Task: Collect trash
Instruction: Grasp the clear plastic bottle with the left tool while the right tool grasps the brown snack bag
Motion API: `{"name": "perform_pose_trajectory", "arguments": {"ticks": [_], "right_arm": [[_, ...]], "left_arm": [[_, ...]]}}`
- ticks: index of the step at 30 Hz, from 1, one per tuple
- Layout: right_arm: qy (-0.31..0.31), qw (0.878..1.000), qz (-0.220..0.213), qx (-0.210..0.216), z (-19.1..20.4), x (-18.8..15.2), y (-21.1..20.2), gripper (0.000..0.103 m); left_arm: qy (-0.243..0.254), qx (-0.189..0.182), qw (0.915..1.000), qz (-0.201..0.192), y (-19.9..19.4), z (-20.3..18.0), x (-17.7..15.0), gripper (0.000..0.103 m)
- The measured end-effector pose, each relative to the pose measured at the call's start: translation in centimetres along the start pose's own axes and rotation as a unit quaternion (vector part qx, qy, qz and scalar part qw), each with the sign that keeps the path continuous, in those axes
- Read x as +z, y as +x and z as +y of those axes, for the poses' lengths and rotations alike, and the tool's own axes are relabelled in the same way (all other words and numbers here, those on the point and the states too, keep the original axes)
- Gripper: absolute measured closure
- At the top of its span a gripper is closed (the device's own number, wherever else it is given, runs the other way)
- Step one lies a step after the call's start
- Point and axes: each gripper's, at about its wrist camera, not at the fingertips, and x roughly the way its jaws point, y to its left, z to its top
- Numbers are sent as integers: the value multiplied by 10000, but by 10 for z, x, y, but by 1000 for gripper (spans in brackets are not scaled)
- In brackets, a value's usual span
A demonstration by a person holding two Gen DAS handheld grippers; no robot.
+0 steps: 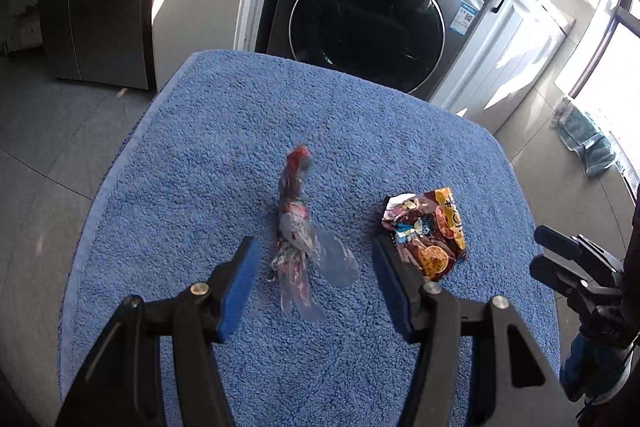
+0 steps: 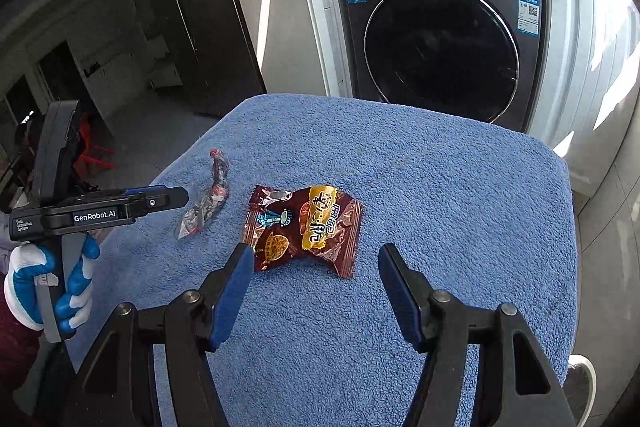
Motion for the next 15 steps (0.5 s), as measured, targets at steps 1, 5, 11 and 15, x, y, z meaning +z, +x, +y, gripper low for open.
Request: {"name": "perform_pose_trajectory", "arguments": {"ticks": [1, 5, 11, 15], "right_arm": [[-3, 10000, 62, 37, 0, 3, 12, 41], [-35, 9995, 283, 126, 0, 8, 53, 41], [-32, 9988, 473, 151, -1, 3, 83, 47], [-1, 9988, 478, 115, -4, -5, 87, 54]], "left_arm": [[21, 6, 10000, 46, 9, 2, 3, 50], [49, -110, 9997, 224, 37, 7, 10, 61], [310, -110, 9991, 256, 52, 8, 9, 75], [405, -63, 9988, 259, 55, 11, 4, 82]]}}
